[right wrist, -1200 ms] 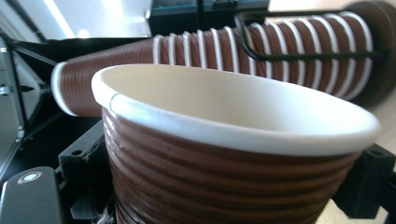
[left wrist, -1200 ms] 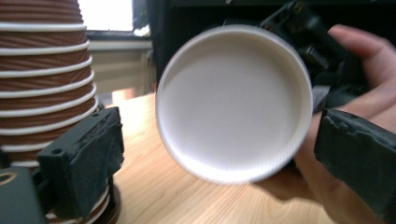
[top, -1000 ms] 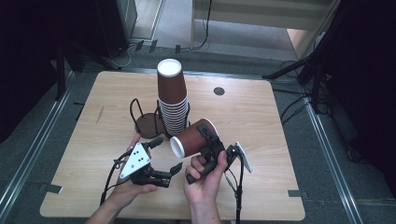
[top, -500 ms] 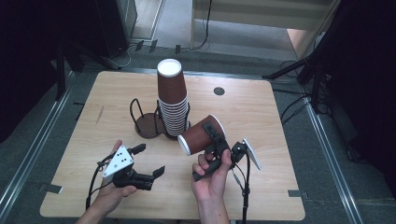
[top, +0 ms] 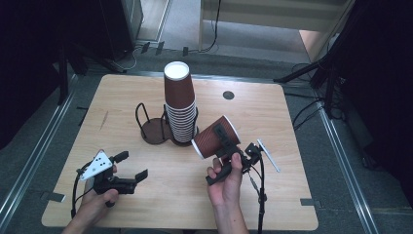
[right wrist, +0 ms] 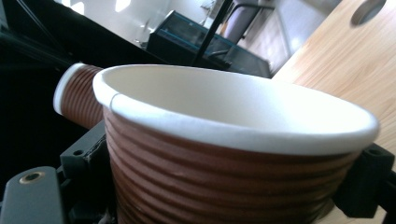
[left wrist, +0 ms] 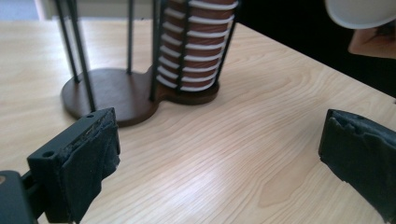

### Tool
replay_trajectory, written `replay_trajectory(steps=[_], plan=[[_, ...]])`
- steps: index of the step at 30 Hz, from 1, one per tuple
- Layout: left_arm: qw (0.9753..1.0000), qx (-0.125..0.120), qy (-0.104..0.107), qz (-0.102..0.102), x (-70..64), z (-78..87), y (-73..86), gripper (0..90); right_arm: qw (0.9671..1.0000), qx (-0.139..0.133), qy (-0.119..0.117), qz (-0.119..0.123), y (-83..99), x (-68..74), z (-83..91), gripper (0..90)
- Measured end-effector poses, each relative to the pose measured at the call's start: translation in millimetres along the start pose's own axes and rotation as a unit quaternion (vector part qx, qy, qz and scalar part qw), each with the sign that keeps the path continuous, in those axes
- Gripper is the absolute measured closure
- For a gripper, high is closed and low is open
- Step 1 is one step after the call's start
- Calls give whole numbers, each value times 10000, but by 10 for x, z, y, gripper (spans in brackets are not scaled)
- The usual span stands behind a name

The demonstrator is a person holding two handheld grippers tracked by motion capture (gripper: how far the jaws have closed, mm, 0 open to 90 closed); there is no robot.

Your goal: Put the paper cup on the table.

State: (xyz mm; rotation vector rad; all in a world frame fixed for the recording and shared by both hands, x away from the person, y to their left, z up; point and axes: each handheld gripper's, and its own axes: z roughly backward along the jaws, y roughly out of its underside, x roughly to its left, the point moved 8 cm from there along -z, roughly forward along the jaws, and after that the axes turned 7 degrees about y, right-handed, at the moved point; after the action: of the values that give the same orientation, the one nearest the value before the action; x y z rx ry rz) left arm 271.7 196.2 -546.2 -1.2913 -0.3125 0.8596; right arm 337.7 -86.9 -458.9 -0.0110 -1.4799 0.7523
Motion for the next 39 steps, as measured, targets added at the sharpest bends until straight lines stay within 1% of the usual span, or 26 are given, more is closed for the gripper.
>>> replay_trajectory(steps=[1,2,4,5,7,8,9,13,15,16,17,19,21,22,24,27,29,31,32,34,36,38,39], plan=[[10000,-3,-43,-5,29,16,3,0,9999,-43,36,138,-11,2,2,118],[10000,14,-74,-22,54,36,11,0,9997,-75,78,212,-19,1,6,118],[9999,50,-145,-14,103,72,37,0,9990,-143,91,409,-37,3,5,118],[9998,76,-179,4,141,99,60,0,9988,-141,118,465,-41,-1,5,118],[9996,87,-264,66,202,150,84,0,9988,-110,69,462,-53,-3,5,118],[9995,69,-289,114,229,177,88,0,9986,-128,88,504,-63,-4,3,118],[9994,64,-311,141,247,199,90,0,9980,-146,116,604,-72,-8,0,118],[9989,25,-425,217,330,296,104,0,9968,-213,133,753,-110,-4,-3,118],[9984,57,-483,271,383,339,141,0,9959,-272,174,845,-142,-10,-2,118],[9982,80,-526,269,412,357,164,0,9956,-290,183,866,-160,-10,-4,117],[9980,122,-560,262,442,377,190,0,9947,-326,238,946,-177,-22,-7,117],[9975,157,-622,295,500,416,238,0,9939,-345,249,1020,-205,-32,-17,117],[9970,148,-662,379,554,452,262,0,9927,-396,334,1087,-232,-56,-24,117],[9964,119,-700,455,589,474,263,0,9924,-410,356,1108,-243,-63,-29,117],[9958,70,-736,536,615,498,252,0,9916,-414,411,1157,-262,-94,-37,117],[9957,104,-787,470,633,523,263,0,9916,-385,473,1144,-274,-124,-46,117],[9953,124,-835,468,658,544,277,0,9896,-477,525,1250,-295,-146,-55,117],[9949,111,-860,515,689,571,290,0,9863,-556,636,1418,-313,-171,-65,117],[9943,130,-912,533,729,597,308,0,9853,-560,665,1470,-319,-182,-70,116],[9933,144,-991,578,780,627,334,0,9821,-573,750,1628,-342,-224,-87,117],[9922,144,-1054,645,832,660,358,0,9783,-621,861,1781,-366,-272,-110,117],[9913,147,-1104,701,876,692,379,0,9778,-630,855,1809,-382,-310,-141,117],[9910,145,-1106,734,887,703,387,0,9765,-676,892,1841,-394,-334,-157,117]])
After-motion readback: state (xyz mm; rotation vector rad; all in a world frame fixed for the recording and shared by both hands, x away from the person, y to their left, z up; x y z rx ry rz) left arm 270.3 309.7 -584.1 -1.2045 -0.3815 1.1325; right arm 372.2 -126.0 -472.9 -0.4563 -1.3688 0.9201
